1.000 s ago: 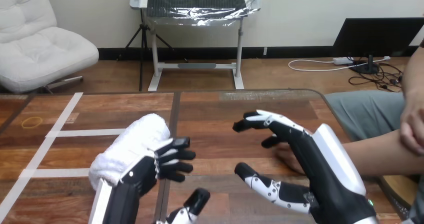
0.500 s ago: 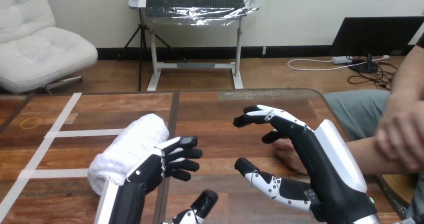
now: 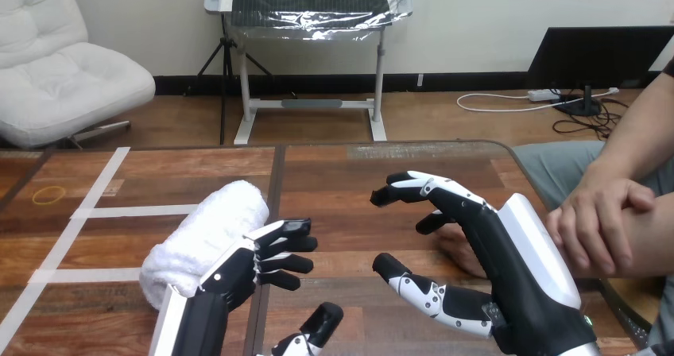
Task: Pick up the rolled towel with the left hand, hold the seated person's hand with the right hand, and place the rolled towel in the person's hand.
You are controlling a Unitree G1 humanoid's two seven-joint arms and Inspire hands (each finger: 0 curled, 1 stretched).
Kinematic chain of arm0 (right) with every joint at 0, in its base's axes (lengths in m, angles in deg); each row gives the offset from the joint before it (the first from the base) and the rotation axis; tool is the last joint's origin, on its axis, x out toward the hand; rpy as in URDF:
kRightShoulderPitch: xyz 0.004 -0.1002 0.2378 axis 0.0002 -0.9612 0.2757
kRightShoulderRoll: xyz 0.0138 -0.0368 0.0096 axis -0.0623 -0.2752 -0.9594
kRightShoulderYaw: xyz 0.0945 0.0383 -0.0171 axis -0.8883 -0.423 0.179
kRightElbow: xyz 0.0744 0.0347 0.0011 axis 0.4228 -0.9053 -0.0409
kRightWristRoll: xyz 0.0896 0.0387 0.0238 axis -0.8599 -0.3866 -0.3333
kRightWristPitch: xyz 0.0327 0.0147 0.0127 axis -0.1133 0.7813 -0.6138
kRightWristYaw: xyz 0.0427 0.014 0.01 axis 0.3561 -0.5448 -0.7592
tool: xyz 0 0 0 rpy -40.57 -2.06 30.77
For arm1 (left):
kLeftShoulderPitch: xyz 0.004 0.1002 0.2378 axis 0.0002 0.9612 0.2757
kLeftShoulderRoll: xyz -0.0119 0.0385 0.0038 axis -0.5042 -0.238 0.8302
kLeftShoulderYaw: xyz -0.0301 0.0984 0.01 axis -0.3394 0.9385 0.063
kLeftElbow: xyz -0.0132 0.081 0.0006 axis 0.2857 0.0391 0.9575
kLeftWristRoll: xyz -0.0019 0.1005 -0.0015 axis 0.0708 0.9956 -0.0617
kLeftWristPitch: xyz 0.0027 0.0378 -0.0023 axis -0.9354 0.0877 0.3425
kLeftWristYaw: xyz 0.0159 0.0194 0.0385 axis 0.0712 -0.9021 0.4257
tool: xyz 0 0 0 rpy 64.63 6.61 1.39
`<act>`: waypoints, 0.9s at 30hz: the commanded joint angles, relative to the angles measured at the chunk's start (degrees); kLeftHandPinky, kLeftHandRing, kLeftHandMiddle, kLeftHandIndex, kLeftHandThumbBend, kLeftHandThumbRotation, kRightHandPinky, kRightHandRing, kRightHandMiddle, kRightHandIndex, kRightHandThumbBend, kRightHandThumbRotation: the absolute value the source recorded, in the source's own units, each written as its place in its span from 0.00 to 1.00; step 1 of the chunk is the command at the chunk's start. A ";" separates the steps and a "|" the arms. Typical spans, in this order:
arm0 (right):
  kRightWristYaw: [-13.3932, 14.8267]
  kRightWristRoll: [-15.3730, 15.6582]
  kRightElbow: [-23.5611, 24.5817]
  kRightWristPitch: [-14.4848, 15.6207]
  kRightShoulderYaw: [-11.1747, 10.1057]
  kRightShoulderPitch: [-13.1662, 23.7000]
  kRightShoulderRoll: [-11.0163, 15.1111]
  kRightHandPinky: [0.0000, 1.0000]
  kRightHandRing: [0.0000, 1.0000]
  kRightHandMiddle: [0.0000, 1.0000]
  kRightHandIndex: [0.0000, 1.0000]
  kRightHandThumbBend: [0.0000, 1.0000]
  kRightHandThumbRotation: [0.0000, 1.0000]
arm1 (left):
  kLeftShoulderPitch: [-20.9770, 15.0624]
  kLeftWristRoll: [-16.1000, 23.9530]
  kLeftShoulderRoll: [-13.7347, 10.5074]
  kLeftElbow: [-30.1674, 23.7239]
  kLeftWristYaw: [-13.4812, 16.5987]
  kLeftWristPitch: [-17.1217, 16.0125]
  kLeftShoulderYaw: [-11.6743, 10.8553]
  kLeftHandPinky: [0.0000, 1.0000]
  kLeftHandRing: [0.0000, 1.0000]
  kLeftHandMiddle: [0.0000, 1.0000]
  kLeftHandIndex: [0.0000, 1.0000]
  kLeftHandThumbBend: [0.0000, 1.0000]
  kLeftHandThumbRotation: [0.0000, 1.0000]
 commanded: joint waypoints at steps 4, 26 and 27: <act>1.29 -0.13 0.97 -0.79 -0.51 1.21 -0.75 0.60 0.78 0.82 0.69 0.44 0.00 | -3.31 -0.19 2.77 0.39 1.34 -1.27 -0.34 0.57 0.65 0.71 0.73 0.67 0.34; -0.80 -1.50 5.04 0.18 -2.41 -1.24 0.91 0.60 0.79 0.83 0.69 0.46 0.00 | -3.22 3.92 2.38 -4.07 3.09 -0.93 -1.72 0.59 0.67 0.73 0.76 0.66 0.36; -0.82 -1.58 5.15 -0.01 -2.50 -1.30 1.00 0.60 0.78 0.82 0.69 0.46 0.00 | -3.14 4.04 2.26 -4.35 3.11 -1.01 -1.78 0.59 0.67 0.74 0.76 0.66 0.36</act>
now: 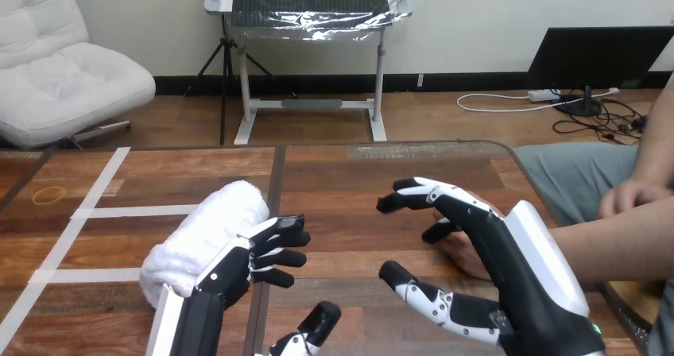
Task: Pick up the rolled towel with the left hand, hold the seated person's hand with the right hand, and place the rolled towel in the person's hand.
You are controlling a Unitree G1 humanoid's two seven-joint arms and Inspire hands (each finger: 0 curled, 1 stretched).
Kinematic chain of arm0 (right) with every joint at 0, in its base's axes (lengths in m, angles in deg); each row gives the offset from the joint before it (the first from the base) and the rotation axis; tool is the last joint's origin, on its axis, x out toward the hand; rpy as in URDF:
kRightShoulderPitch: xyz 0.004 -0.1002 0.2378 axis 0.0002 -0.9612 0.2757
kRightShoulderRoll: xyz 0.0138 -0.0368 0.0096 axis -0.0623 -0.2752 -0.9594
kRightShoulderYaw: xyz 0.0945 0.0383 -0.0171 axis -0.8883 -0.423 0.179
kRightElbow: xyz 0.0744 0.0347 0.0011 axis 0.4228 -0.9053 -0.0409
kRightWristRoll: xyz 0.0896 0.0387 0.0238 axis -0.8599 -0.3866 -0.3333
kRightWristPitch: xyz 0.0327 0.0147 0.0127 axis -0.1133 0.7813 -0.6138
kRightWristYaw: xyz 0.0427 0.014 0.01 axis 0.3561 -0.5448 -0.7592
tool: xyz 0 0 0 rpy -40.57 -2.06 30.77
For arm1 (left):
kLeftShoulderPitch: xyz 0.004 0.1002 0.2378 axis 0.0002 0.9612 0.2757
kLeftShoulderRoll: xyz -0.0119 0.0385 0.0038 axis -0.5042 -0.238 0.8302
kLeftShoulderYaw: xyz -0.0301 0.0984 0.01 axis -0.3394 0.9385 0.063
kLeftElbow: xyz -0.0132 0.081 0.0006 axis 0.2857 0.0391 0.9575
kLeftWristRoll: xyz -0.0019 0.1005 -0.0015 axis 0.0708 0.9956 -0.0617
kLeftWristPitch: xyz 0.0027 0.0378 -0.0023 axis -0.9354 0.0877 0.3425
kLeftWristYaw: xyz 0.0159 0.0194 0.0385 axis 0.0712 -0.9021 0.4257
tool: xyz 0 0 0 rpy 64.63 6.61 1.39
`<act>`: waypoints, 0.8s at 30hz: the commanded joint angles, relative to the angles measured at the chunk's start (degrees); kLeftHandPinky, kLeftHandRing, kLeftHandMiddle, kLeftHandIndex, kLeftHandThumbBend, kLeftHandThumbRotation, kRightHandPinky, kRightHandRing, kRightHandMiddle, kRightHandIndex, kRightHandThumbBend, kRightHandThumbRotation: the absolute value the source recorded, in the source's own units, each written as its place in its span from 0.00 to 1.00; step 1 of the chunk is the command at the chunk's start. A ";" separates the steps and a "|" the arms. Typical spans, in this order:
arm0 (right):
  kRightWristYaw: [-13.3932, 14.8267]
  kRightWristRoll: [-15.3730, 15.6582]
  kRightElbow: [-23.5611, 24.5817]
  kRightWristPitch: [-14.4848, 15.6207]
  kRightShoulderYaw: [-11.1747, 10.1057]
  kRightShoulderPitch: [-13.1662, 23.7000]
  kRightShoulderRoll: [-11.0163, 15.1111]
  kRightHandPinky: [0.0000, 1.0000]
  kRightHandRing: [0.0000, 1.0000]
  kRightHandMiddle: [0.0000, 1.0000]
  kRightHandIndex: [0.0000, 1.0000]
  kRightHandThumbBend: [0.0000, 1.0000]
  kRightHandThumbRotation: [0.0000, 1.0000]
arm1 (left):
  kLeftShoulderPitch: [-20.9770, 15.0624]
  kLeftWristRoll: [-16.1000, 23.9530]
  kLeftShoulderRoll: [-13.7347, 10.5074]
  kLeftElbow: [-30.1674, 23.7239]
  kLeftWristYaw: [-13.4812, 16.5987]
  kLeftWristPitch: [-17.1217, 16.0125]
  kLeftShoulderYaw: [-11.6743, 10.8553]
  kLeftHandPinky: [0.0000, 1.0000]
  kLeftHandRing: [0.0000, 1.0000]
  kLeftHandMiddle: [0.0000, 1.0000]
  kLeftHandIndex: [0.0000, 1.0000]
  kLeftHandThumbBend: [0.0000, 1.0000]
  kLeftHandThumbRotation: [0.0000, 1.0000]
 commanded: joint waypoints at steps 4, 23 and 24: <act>-0.10 -0.85 3.97 -1.00 -1.93 1.02 0.54 0.59 0.77 0.81 0.68 0.46 0.00 | -3.07 3.02 1.67 -5.60 1.08 -0.74 -2.31 0.61 0.69 0.75 0.77 0.65 0.36; -0.43 -2.46 7.03 -0.56 -1.36 -3.66 -0.75 0.58 0.77 0.81 0.68 0.44 0.00 | -1.01 15.18 0.01 -13.02 1.78 0.20 -8.98 0.67 0.77 0.83 0.86 0.69 0.46; -0.44 -2.52 7.22 -0.53 -1.32 -3.92 -0.82 0.58 0.77 0.81 0.68 0.44 0.00 | -0.87 15.52 0.02 -13.28 1.83 0.19 -9.22 0.68 0.77 0.84 0.86 0.69 0.47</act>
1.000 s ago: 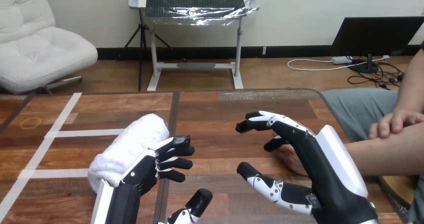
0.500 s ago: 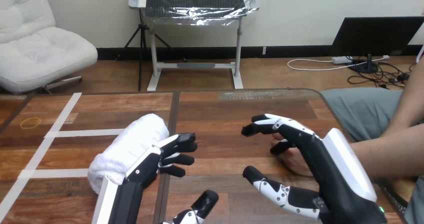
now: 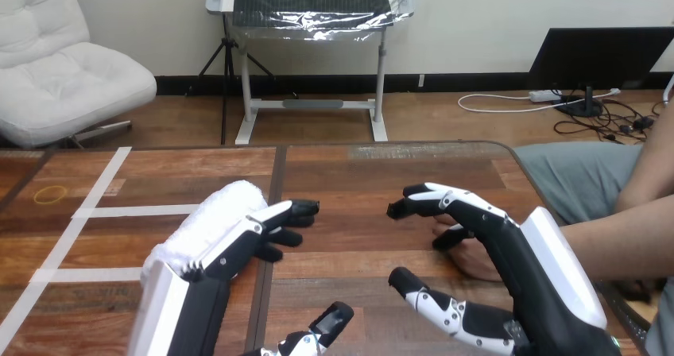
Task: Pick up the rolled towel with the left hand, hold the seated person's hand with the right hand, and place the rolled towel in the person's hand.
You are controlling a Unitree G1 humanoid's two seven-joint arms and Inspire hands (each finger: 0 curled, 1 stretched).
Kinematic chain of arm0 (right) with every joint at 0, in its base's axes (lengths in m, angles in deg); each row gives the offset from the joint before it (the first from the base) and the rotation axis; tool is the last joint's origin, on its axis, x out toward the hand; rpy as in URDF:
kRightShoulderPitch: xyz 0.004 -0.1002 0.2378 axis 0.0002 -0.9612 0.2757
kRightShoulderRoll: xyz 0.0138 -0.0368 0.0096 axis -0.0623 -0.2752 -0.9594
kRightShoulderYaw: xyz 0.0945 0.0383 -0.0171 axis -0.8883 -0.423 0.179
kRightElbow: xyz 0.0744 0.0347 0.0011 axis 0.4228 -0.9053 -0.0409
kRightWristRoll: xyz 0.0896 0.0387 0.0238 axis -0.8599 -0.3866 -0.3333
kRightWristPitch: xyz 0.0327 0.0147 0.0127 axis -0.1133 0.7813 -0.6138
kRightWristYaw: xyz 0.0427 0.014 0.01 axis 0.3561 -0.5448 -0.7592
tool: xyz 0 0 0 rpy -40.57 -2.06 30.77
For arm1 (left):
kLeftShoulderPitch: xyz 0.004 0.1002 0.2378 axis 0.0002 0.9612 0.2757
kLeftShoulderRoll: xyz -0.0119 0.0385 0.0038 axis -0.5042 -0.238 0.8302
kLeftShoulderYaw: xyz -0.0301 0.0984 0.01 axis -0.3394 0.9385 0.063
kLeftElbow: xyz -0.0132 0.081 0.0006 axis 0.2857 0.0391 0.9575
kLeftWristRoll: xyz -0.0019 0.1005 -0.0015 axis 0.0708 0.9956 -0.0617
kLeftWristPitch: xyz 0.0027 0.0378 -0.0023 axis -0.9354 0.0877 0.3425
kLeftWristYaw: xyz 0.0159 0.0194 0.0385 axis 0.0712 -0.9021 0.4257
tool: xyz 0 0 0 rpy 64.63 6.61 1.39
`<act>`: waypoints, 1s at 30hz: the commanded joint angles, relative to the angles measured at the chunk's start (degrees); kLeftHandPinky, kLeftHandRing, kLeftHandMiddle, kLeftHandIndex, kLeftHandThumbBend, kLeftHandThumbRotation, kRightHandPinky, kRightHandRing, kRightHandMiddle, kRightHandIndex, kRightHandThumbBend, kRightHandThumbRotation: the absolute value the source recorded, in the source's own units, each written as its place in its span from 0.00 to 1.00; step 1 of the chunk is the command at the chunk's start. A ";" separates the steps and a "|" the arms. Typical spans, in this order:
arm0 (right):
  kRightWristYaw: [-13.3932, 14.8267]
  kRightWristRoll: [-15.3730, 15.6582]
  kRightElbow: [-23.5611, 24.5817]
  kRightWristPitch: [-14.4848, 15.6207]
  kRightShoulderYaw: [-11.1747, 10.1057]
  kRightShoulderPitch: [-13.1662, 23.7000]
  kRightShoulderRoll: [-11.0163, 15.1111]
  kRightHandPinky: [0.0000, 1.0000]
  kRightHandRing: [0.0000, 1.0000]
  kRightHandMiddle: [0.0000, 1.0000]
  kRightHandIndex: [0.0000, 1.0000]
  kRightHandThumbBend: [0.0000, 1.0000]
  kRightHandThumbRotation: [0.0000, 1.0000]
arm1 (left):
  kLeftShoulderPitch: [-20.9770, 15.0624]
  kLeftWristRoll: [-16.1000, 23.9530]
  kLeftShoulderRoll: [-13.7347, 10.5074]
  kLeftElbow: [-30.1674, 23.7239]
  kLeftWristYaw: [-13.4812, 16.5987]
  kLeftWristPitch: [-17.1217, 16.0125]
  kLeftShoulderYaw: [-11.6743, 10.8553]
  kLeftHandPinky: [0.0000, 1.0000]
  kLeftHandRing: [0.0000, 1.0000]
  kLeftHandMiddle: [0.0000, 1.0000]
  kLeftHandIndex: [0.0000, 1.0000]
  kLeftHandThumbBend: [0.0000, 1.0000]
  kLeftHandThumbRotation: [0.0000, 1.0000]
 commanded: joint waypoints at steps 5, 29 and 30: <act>-0.45 -1.55 4.15 0.57 -0.14 -0.73 -0.75 0.58 0.77 0.82 0.69 0.42 0.00 | -0.74 5.46 1.10 -6.49 0.93 2.57 -3.72 0.72 0.81 0.87 0.88 0.71 0.51; -0.18 0.16 2.93 -0.03 -1.15 -1.96 0.14 0.63 0.80 0.84 0.72 0.41 0.00 | -3.33 16.50 2.00 -8.32 7.96 10.58 -8.21 0.89 0.96 0.98 0.97 0.73 0.62; -0.15 0.20 2.77 -0.05 -1.15 -1.83 0.14 0.63 0.80 0.84 0.72 0.41 0.00 | -3.51 16.67 1.94 -8.25 8.15 10.90 -8.22 0.89 0.97 0.99 0.98 0.74 0.63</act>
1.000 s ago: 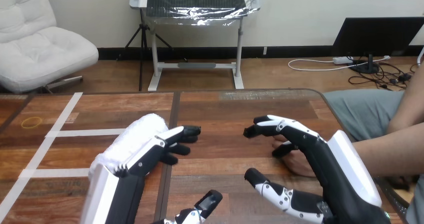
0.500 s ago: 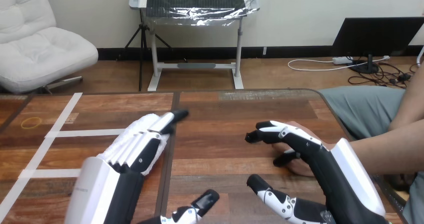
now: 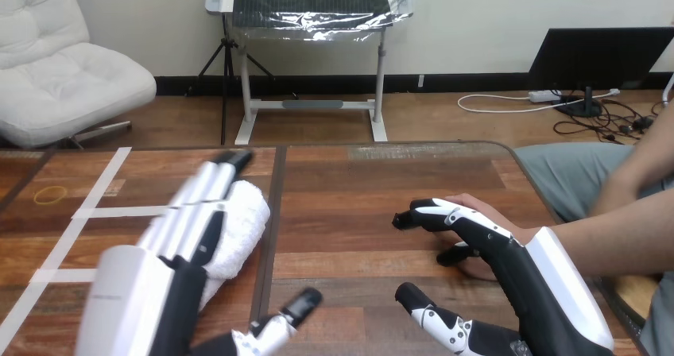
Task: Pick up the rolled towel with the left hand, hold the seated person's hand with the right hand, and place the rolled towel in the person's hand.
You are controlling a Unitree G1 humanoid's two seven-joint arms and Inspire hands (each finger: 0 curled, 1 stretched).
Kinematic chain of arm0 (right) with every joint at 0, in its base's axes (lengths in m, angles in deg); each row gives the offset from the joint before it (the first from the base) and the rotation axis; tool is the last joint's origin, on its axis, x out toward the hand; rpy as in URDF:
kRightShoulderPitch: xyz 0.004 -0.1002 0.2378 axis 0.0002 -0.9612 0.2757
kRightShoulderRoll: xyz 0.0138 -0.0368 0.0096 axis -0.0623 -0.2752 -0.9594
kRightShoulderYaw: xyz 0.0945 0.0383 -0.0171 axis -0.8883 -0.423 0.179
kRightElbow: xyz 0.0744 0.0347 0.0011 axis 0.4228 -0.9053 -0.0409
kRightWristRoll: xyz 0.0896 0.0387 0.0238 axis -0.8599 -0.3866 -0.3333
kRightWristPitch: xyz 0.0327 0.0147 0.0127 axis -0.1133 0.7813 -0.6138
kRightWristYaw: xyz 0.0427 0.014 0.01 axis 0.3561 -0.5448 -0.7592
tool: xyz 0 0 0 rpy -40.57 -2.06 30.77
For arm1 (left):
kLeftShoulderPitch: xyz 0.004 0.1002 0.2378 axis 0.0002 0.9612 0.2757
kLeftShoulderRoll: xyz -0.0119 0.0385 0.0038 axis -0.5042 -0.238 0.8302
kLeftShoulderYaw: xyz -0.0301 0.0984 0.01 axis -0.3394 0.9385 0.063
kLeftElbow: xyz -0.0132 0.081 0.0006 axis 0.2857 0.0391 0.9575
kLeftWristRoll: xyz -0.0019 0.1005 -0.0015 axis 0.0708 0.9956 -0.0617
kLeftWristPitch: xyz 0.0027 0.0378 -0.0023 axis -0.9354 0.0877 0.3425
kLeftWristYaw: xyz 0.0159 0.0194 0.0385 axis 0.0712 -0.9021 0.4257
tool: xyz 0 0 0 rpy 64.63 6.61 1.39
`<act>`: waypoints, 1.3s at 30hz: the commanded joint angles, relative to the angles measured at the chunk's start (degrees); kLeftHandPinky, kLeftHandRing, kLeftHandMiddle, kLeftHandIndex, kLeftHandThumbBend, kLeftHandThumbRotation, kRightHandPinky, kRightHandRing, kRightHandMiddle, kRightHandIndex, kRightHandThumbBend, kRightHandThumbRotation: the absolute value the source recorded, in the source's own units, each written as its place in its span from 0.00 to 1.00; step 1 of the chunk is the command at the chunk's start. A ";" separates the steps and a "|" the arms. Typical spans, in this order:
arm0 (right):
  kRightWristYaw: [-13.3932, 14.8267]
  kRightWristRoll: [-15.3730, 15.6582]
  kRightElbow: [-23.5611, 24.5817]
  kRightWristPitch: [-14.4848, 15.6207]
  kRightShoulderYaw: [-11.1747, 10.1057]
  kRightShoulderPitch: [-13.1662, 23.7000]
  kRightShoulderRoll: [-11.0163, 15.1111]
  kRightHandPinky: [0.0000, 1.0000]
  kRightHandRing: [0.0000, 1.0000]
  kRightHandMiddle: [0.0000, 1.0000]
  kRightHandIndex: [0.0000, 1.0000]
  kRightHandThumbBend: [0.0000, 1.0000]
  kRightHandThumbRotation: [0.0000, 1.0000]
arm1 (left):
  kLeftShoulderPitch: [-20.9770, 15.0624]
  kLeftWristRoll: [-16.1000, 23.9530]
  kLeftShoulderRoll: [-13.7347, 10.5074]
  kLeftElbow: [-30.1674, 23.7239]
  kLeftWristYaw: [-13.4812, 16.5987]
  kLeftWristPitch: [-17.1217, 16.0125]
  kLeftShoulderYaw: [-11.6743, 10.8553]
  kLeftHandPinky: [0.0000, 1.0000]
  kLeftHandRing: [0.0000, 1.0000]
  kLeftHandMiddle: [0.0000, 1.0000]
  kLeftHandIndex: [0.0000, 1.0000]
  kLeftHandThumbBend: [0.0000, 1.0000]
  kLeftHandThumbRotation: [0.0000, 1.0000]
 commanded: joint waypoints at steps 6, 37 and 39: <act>0.62 0.42 -0.57 -1.01 -0.90 3.81 0.05 0.64 0.80 0.84 0.73 0.41 0.00 | -5.96 4.11 0.96 -1.04 5.01 3.83 -1.57 0.96 0.98 0.99 0.99 0.75 0.68; 1.70 2.21 -6.80 -1.37 -1.37 12.64 0.17 0.65 0.80 0.83 0.71 0.40 0.00 | -24.82 13.62 -4.10 12.54 3.71 25.37 2.29 0.86 0.94 0.98 1.00 0.79 0.78; 1.86 2.23 -7.07 -1.60 -1.48 12.76 0.24 0.64 0.79 0.82 0.71 0.40 0.00 | -25.96 13.87 -4.48 13.68 3.41 26.35 2.77 0.86 0.94 0.98 1.00 0.78 0.78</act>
